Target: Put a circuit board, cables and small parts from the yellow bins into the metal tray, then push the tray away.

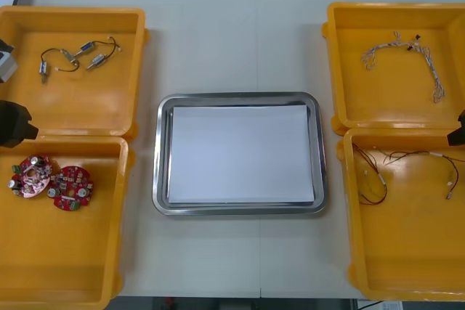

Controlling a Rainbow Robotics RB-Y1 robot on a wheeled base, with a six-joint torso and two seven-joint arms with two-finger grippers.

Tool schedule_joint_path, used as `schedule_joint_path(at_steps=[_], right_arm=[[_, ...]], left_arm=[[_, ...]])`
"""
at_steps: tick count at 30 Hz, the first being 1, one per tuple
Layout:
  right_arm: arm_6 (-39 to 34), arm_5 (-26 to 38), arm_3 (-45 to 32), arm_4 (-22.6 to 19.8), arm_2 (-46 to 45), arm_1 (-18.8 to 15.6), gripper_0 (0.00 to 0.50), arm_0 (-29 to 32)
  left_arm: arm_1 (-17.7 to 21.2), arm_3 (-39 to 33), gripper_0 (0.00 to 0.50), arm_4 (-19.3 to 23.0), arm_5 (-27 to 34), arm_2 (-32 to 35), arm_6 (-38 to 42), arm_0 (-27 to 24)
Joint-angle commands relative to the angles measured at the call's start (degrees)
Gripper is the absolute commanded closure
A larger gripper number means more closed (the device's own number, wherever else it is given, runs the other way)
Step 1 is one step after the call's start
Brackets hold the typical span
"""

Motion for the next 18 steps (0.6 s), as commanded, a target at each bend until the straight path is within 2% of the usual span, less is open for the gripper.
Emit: schedule_joint_path(at_steps=[1,18], right_arm=[[1.61,0.23,-0.15,0.14,-1.79,-1.23,0.0,-0.62],[1.61,0.23,-0.15,0.14,-1.79,-1.23,0.0,-0.62]], left_arm=[[2.48,-0.26,0.0,-0.15,-0.02,-0.73,3.6,-1.16],[2.48,-0.26,0.0,-0.15,-0.02,-0.73,3.6,-1.16]])
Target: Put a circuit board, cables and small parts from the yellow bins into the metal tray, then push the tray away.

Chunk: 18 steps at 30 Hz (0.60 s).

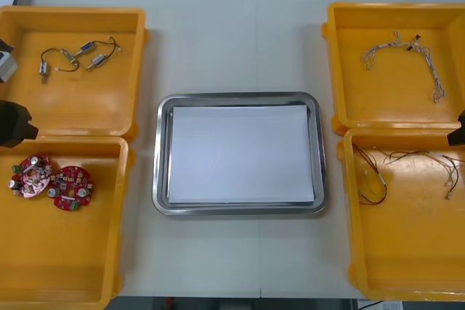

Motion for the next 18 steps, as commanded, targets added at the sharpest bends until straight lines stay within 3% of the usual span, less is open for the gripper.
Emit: schedule_joint_path(at_steps=[1,18], right_arm=[[1.61,0.23,-0.15,0.14,-1.79,-1.23,0.0,-0.62],[1.61,0.23,-0.15,0.14,-1.79,-1.23,0.0,-0.62]], left_arm=[[2.48,-0.26,0.0,-0.15,-0.02,-0.73,3.6,-1.16],[2.48,-0.26,0.0,-0.15,-0.02,-0.73,3.6,-1.16]])
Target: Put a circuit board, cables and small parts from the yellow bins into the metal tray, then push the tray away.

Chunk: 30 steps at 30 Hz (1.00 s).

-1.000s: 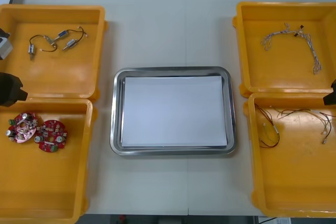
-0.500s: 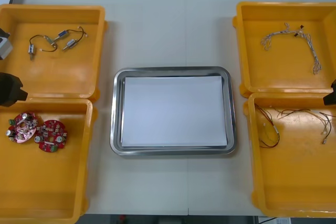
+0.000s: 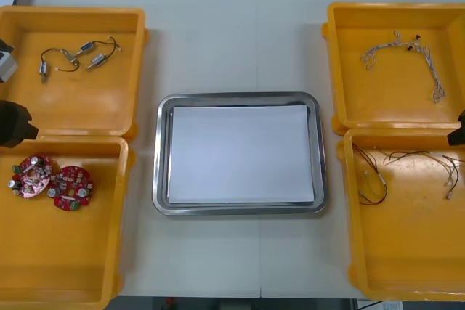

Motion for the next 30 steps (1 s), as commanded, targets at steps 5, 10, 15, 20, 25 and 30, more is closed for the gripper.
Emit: schedule_joint_path(at_steps=[5,10,15,20,25,30], right_arm=[[1.61,0.23,-0.15,0.14,-1.79,-1.23,0.0,-0.62],[1.61,0.23,-0.15,0.14,-1.79,-1.23,0.0,-0.62],[1.61,0.23,-0.15,0.14,-1.79,-1.23,0.0,-0.62],[1.61,0.23,-0.15,0.14,-1.79,-1.23,0.0,-0.62],[1.61,0.23,-0.15,0.14,-1.79,-1.23,0.0,-0.62],[1.61,0.23,-0.15,0.14,-1.79,-1.23,0.0,-0.62]], left_arm=[[2.48,-0.26,0.0,-0.15,-0.02,-0.73,3.6,-1.16],[2.48,-0.26,0.0,-0.15,-0.02,-0.73,3.6,-1.16],[2.48,-0.26,0.0,-0.15,-0.02,-0.73,3.6,-1.16],[2.48,-0.26,0.0,-0.15,-0.02,-0.73,3.6,-1.16],[2.48,-0.26,0.0,-0.15,-0.02,-0.73,3.6,-1.16],[2.48,-0.26,0.0,-0.15,-0.02,-0.73,3.6,-1.16]])
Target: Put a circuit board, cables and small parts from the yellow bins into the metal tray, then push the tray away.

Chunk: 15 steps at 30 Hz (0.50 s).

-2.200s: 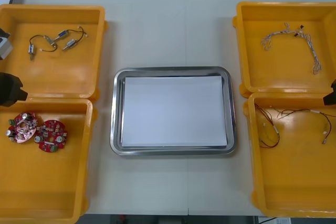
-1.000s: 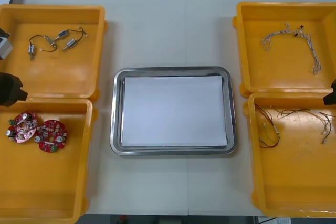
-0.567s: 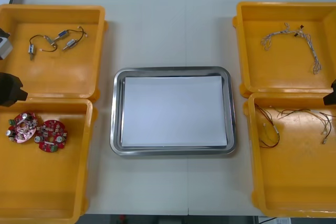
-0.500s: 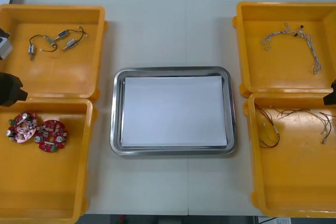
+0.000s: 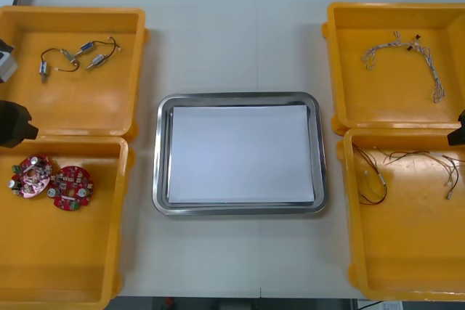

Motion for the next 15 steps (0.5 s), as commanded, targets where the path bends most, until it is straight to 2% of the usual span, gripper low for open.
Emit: schedule_joint_path(at_steps=[1,15], right_arm=[[1.61,0.23,-0.15,0.14,-1.79,-1.23,0.0,-0.62],[1.61,0.23,-0.15,0.14,-1.79,-1.23,0.0,-0.62]], left_arm=[[2.48,-0.26,0.0,-0.15,-0.02,-0.73,3.6,-1.16],[2.48,-0.26,0.0,-0.15,-0.02,-0.73,3.6,-1.16]])
